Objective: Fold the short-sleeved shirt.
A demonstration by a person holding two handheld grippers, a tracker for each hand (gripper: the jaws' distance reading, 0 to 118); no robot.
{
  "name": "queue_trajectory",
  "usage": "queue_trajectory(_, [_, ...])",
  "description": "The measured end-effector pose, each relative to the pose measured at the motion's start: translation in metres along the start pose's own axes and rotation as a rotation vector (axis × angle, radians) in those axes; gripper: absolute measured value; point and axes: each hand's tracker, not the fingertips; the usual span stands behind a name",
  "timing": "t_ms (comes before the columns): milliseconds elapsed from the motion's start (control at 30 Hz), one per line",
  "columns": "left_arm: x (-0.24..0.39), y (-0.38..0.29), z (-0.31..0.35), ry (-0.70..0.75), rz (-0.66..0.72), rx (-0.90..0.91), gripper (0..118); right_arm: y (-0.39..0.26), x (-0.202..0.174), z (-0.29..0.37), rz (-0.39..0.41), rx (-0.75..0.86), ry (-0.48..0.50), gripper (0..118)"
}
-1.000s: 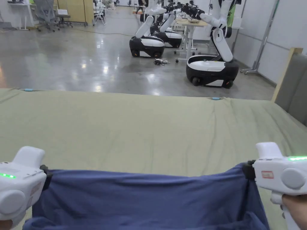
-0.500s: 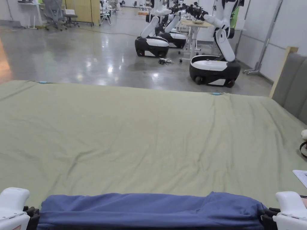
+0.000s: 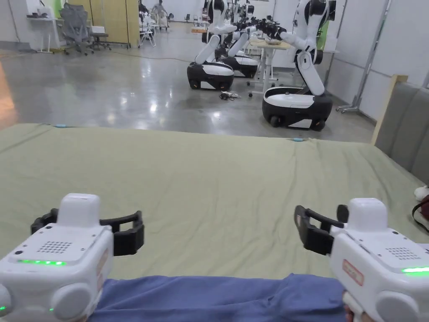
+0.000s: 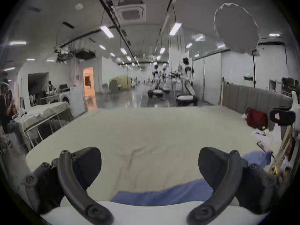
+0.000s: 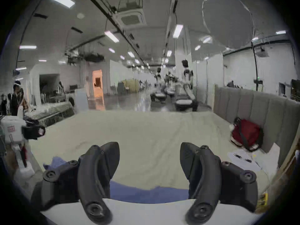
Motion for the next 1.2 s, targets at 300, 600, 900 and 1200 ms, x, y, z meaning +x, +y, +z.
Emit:
queue_trajectory(300, [-0.005,-0.004,-0.008,0.003,0.002,-0.062,2,-0.006,-0.015,-0.009,-0.003,-0.002,0.009,6])
queue_trajectory(600, [-0.156,-0.048,0.002,-0.017,0.182,-0.41,11,-0.021,-0.038,-0.018,-0.001,-0.063,0.088,6])
queue_trajectory(900, [-0.223,-0.142,-0.016,-0.409,0.825,-0.617,116,-0.043,-0.072,-0.035,-0.011,-0.14,0.136,6])
queue_trajectory(1200, [-0.187,-0.204,-0.089,-0.751,1.26,-0.633,104,-0.049,-0.089,-0.047,-0.008,-0.177,0.139,6])
